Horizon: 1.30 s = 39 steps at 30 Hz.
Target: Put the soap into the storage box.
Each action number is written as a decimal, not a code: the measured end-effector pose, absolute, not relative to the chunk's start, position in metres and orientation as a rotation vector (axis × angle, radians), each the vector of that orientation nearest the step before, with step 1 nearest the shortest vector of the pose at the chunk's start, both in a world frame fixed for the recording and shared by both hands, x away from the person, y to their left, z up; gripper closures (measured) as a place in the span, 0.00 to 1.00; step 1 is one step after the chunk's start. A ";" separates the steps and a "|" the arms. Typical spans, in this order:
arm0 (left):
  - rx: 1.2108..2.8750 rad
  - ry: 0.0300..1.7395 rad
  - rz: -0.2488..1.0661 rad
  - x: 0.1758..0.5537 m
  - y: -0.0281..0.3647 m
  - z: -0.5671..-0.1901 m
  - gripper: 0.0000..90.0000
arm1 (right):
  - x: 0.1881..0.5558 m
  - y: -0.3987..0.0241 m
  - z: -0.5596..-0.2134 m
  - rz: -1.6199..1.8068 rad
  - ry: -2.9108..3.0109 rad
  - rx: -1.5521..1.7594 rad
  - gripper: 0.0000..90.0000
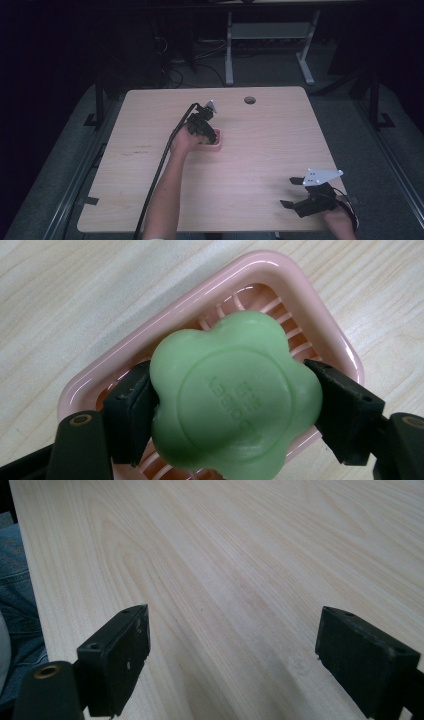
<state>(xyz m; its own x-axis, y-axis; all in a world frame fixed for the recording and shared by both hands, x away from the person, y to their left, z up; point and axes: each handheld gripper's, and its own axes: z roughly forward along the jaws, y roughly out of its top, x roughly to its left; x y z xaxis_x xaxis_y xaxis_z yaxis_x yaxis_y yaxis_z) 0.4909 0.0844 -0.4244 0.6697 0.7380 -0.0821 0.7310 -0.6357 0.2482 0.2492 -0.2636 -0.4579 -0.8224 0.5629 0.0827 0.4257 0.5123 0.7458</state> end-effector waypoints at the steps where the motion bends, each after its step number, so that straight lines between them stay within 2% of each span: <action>1: 2.627 1.176 0.041 0.491 0.084 -0.424 0.29 | 0.249 -0.264 -0.458 1.201 2.581 0.852 0.15; 24: 2.560 1.071 0.118 0.476 0.093 -0.390 0.26 | 0.249 -0.263 -0.458 1.199 2.581 0.856 0.15; 39: 2.560 1.003 0.092 0.466 0.094 -0.386 0.26 | 0.249 -0.271 -0.457 1.207 2.556 0.888 0.15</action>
